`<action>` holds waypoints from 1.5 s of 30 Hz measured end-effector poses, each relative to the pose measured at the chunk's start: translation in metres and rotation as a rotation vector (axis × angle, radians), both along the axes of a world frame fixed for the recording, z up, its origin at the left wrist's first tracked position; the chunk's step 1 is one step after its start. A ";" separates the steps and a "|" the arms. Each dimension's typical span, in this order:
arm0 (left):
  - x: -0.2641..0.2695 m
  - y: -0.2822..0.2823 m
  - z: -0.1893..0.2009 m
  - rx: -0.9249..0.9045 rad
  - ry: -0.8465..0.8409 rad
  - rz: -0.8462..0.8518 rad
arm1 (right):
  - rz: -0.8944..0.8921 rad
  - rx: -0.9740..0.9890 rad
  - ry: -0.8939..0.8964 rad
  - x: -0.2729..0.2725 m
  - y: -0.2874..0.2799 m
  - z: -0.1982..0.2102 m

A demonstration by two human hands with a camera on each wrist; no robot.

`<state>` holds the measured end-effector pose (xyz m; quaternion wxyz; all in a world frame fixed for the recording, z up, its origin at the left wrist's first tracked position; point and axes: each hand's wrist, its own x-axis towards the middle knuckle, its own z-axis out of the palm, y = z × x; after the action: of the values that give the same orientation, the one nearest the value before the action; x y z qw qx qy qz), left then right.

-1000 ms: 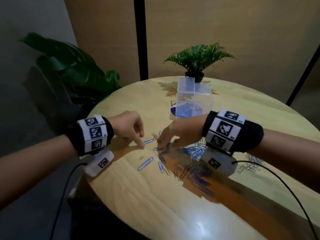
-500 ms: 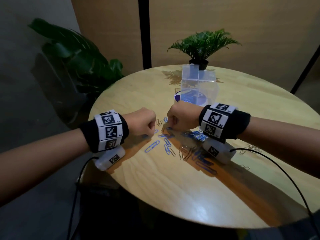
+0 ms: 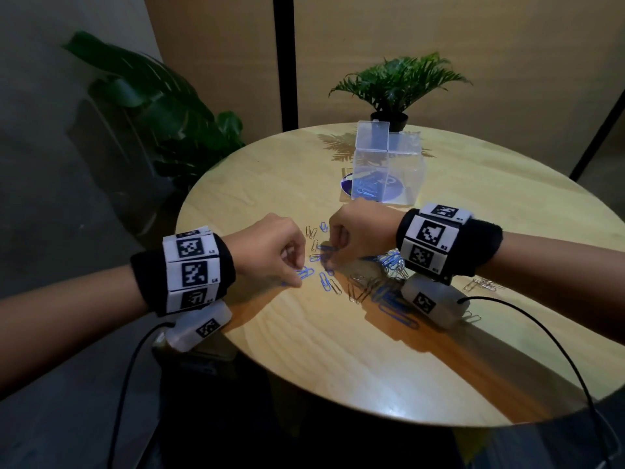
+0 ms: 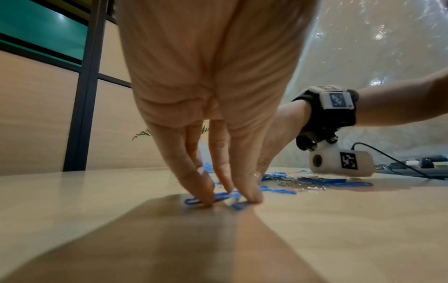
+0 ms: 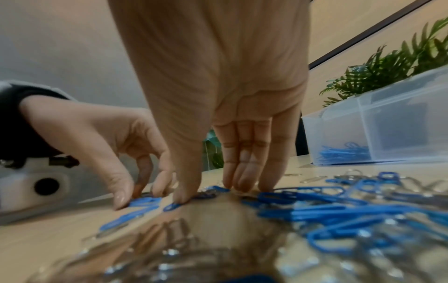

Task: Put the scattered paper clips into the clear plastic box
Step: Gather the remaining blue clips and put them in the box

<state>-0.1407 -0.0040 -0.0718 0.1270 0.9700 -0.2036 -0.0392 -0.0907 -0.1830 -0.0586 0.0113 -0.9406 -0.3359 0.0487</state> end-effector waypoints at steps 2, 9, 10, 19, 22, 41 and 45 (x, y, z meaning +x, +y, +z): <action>0.005 -0.003 -0.001 -0.071 0.032 0.000 | -0.019 0.052 0.023 0.000 -0.005 -0.002; 0.009 -0.016 0.000 -0.036 -0.031 -0.050 | 0.106 0.051 -0.067 -0.011 -0.035 0.002; 0.010 -0.016 -0.001 0.002 -0.035 -0.060 | 0.154 0.026 -0.084 -0.017 -0.039 0.000; 0.013 -0.005 0.010 0.179 -0.021 -0.102 | 0.172 -0.240 -0.190 -0.029 -0.051 -0.007; 0.005 -0.004 0.012 0.241 0.047 -0.142 | 0.099 -0.361 -0.157 -0.024 -0.052 -0.007; -0.013 -0.004 0.008 0.420 0.114 -0.105 | 0.181 -0.319 -0.162 -0.029 -0.043 0.001; 0.003 -0.015 0.010 0.485 0.111 -0.103 | 0.134 -0.343 -0.132 -0.030 -0.047 0.005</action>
<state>-0.1381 -0.0193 -0.0619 -0.1007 0.9569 -0.2298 -0.1464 -0.1207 -0.2297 -0.0539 -0.1746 -0.9054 -0.3844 0.0440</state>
